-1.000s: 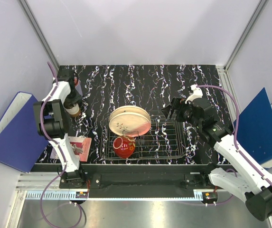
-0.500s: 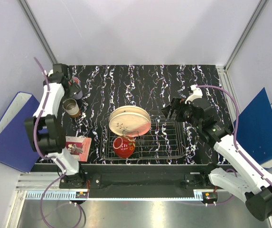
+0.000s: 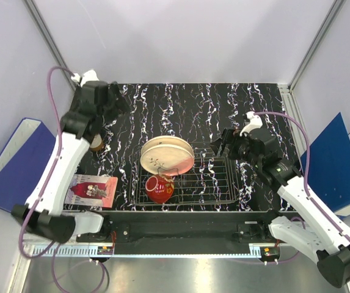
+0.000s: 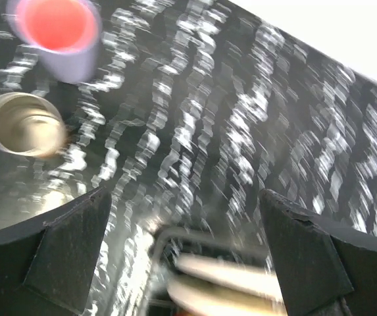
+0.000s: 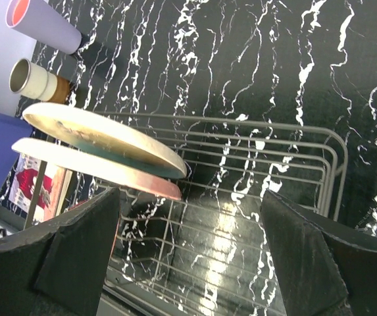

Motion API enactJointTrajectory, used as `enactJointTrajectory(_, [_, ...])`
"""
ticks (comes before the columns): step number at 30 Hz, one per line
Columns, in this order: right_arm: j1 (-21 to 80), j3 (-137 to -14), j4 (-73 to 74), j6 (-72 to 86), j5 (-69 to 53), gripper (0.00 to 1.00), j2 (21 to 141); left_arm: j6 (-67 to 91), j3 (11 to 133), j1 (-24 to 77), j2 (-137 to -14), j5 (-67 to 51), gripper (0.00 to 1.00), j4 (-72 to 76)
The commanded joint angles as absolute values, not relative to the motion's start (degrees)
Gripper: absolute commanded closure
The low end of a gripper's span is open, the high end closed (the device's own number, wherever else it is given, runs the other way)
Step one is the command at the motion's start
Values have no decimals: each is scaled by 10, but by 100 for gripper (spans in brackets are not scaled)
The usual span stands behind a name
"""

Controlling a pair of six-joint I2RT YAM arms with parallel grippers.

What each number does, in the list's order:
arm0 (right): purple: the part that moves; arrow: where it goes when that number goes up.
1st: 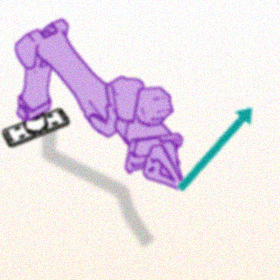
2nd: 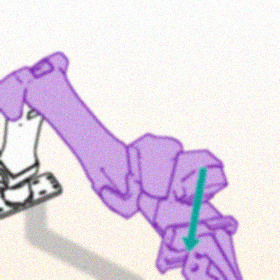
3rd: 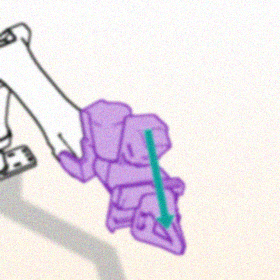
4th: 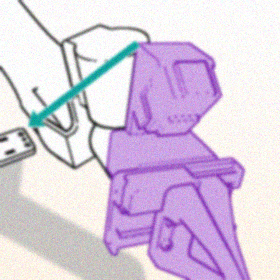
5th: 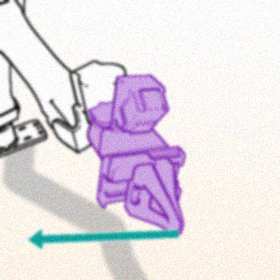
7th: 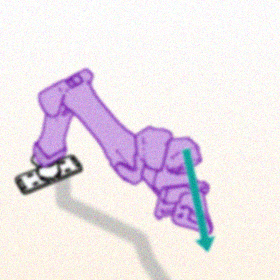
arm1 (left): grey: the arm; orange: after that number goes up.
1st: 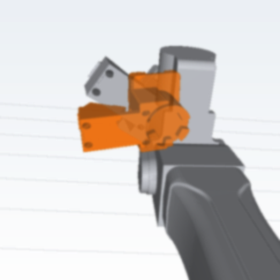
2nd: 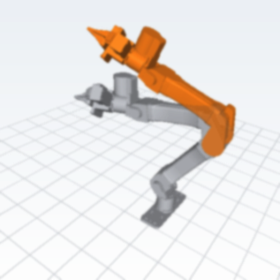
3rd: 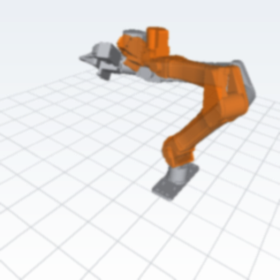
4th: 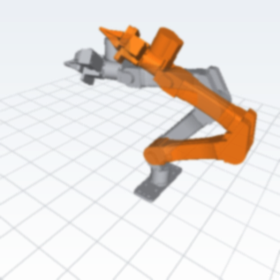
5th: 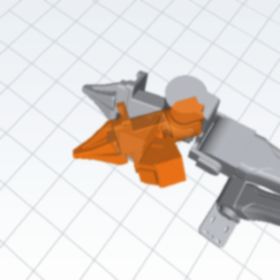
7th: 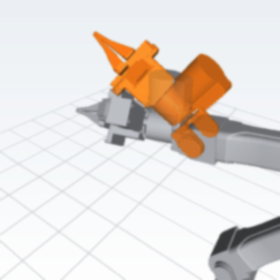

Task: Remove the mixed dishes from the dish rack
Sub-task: Move the dish rack to the center of the board.

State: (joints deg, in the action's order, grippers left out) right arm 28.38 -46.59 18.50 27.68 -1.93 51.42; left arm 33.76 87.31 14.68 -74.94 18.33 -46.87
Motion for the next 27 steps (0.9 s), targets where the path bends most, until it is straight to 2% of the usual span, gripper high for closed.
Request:
enactJointTrajectory(1, [284,-482,218,257,-4,6,479,317,792,214,-693,130,2,-438])
enactJointTrajectory(7, [284,-453,257,268,22,7,447,326,688,336,-624,196,1,-432])
enactJointTrajectory(13, [292,-438,262,293,-30,12,436,349,639,442,-580,253,1,-432])
enactJointTrajectory(22, [355,-381,216,411,-141,19,339,375,586,461,-519,280,1,-402])
enactJointTrajectory(27, [429,-356,178,454,-95,21,334,382,575,461,-516,284,1,-396])
